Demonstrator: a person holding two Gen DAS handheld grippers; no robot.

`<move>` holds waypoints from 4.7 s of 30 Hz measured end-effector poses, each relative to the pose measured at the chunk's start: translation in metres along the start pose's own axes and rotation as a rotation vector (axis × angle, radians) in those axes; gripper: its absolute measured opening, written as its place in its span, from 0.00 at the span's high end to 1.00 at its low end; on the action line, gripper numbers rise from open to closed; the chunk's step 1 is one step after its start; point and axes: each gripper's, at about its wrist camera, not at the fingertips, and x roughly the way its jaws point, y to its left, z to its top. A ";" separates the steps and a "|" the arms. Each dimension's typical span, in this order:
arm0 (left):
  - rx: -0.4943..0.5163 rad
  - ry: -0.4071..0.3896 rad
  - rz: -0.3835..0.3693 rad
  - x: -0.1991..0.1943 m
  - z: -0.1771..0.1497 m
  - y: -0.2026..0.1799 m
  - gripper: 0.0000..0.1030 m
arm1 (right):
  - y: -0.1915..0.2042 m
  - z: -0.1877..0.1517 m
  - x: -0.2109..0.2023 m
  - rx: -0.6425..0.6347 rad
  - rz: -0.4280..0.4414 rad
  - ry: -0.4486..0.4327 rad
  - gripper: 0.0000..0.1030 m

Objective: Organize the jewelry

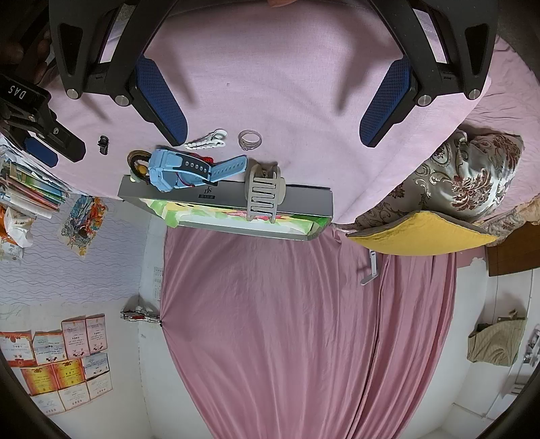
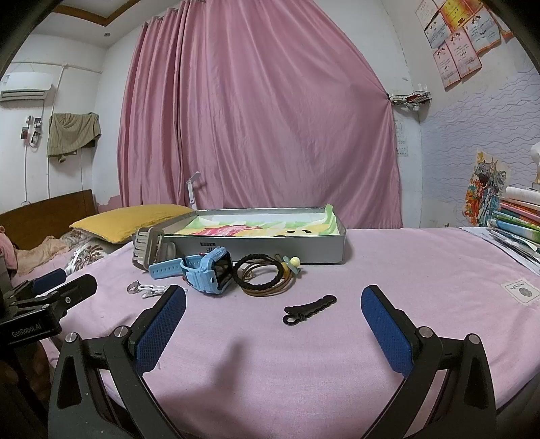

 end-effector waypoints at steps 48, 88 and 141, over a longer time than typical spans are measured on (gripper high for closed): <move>0.001 0.002 0.001 0.000 0.000 0.000 0.01 | 0.001 -0.001 0.001 -0.006 -0.003 0.000 0.01; -0.017 0.362 -0.094 0.073 0.022 0.005 0.36 | -0.004 0.021 0.067 -0.029 -0.096 0.361 0.36; 0.019 0.220 -0.242 0.052 0.024 -0.028 0.81 | 0.013 0.014 0.056 -0.030 0.132 0.315 1.00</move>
